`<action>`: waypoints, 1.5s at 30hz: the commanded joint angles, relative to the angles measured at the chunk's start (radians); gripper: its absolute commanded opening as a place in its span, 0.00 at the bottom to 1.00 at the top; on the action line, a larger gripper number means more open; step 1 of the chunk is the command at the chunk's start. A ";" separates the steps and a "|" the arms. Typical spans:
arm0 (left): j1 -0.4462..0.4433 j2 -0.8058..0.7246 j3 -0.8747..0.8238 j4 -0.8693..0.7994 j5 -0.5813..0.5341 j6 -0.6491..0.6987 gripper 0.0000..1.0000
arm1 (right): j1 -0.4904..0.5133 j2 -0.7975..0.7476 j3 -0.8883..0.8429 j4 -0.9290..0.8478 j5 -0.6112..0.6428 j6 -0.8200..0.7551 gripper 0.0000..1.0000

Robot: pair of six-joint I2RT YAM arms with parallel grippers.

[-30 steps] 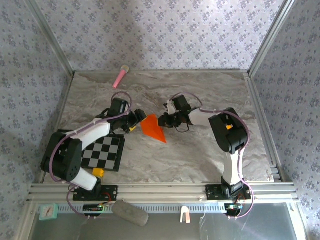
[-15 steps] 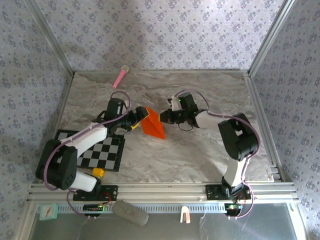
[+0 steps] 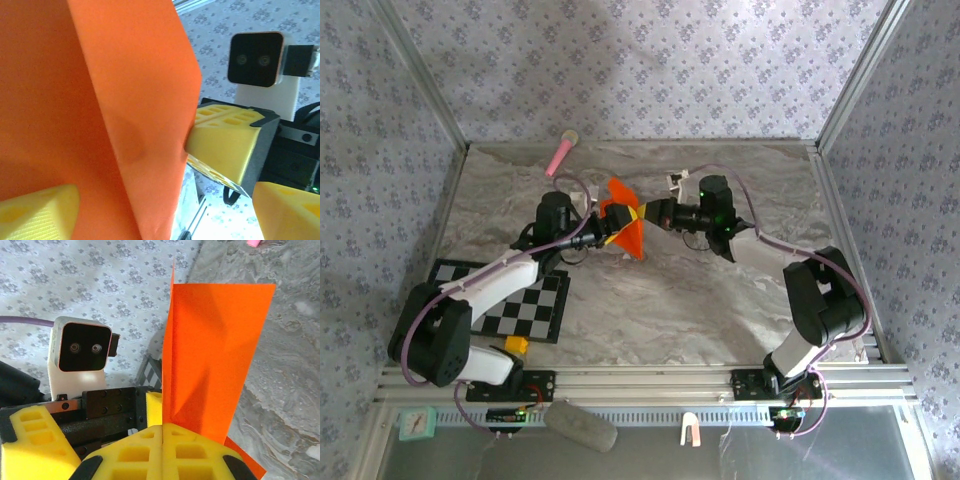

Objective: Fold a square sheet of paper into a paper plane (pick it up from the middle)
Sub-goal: Pick up the paper from the center of the table, then turn over the paper at the center of the table.

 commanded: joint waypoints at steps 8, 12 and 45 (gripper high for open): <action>-0.003 0.018 0.004 0.229 0.099 -0.089 0.77 | -0.024 -0.025 -0.028 0.212 -0.073 0.199 0.00; -0.002 0.020 0.003 0.271 0.109 -0.107 0.69 | -0.032 -0.020 -0.034 0.247 -0.078 0.234 0.01; -0.087 0.048 0.358 -0.790 -0.496 0.499 0.13 | -0.111 -0.300 -0.006 -0.704 0.444 -0.422 0.60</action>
